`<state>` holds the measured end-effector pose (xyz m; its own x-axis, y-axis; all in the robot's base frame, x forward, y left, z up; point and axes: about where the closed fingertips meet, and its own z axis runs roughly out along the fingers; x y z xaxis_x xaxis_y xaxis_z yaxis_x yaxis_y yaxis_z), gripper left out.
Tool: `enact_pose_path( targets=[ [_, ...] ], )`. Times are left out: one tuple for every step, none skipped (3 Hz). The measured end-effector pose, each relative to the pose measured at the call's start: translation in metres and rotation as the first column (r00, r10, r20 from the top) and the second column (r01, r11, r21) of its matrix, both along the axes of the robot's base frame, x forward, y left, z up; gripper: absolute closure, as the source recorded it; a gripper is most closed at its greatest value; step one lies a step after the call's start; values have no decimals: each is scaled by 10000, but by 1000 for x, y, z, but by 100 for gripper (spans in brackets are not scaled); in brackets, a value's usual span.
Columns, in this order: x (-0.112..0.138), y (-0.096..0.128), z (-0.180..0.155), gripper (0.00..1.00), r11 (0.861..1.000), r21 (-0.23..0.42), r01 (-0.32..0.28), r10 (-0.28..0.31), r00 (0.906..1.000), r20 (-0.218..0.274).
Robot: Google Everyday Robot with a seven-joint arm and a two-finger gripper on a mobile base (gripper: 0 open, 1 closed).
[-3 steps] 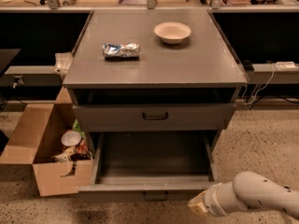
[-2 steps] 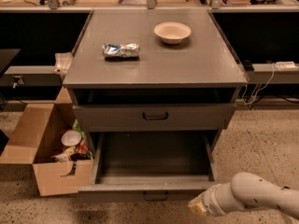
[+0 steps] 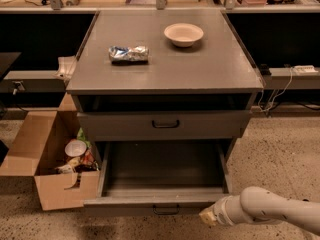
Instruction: Close middle drawer
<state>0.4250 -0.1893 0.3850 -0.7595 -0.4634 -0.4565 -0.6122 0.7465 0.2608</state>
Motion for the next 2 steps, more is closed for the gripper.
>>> enact_pose_path(
  targets=[
    [4, 1, -2, 100, 10000, 19, 70, -70, 9999, 83],
    [16, 4, -3, 100, 9999, 61, 129, -130, 9996, 250]
  ],
)
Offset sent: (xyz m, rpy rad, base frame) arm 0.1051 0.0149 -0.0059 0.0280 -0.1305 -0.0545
